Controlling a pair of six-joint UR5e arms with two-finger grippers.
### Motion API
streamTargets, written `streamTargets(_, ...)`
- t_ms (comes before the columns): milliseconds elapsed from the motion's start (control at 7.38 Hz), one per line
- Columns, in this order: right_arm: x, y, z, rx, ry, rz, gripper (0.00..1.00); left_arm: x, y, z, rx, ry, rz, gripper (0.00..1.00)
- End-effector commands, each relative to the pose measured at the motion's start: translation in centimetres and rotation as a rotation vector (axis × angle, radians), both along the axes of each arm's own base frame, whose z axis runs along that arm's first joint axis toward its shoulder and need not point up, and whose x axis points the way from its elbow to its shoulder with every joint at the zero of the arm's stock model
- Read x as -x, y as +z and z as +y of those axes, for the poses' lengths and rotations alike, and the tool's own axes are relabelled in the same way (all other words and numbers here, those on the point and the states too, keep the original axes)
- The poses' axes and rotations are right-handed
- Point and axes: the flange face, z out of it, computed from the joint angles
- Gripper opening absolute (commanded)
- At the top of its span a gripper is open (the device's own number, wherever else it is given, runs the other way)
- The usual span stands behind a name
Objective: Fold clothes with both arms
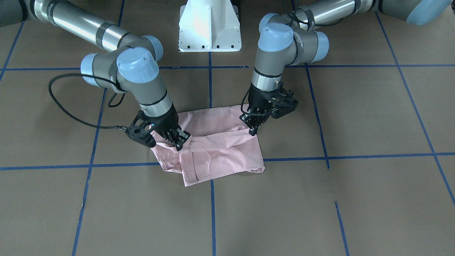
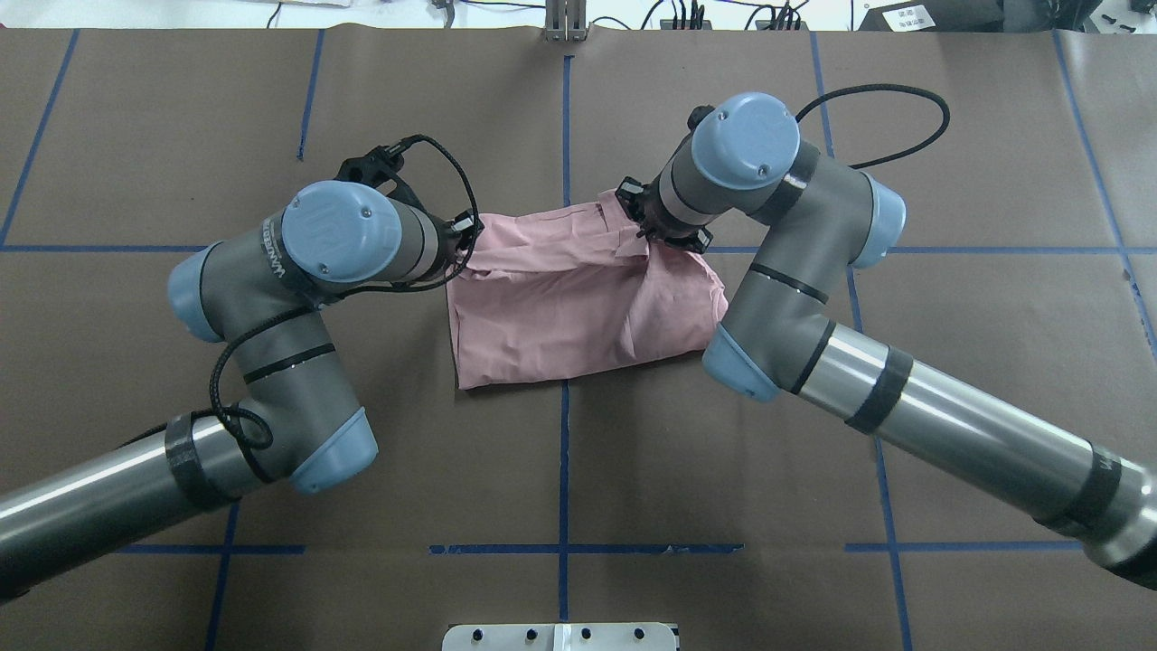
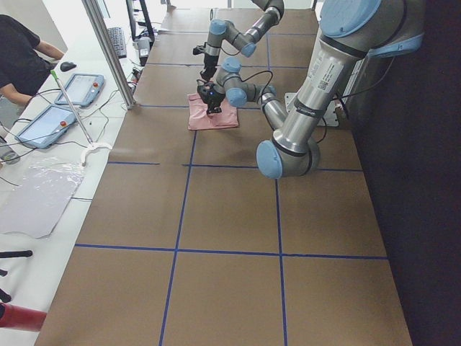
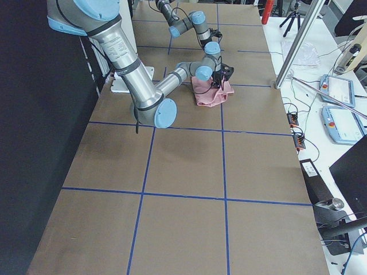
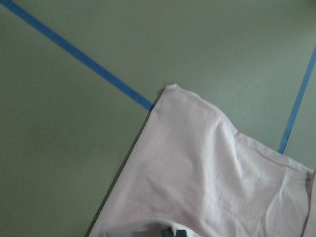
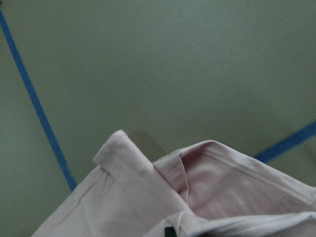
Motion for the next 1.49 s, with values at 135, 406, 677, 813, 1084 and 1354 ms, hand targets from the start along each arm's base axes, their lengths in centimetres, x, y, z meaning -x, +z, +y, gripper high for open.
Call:
streamTargets(135, 0.4, -1.8, -7.7, -0.046, 0.022, 0.023, 1.0, -0.6, 3.1, -7.1, -0.085, 0.004, -0.064, 1.0)
streamTargets(406, -0.6, -1.7, -8.7, -0.047, 0.04, 0.029, 1.0, -0.5, 3.2, -7.1, -0.089, 0.006, -0.063, 1.0)
streamTargets(677, -3.0, -1.1, -10.6, -0.069, 0.047, 0.051, 1.0, 0.9, 3.0, -7.6, -0.089, 0.093, -0.042, 1.0)
streamTargets(813, -5.6, -1.2, -12.3, -0.129, 0.026, 0.082, 1.0, 3.3, 2.7, -9.0, -0.111, 0.128, -0.041, 1.0)
streamTargets(1084, -14.7, -0.1, -16.1, -0.159, -0.081, 0.139, 1.0, 12.3, 5.2, -11.0, -0.209, 0.187, -0.088, 1.0)
streamTargets(1354, -25.6, 6.2, -14.1, -0.27, -0.287, 0.313, 1.0, 24.9, 9.7, -11.8, -0.347, 0.266, -0.192, 1.0)
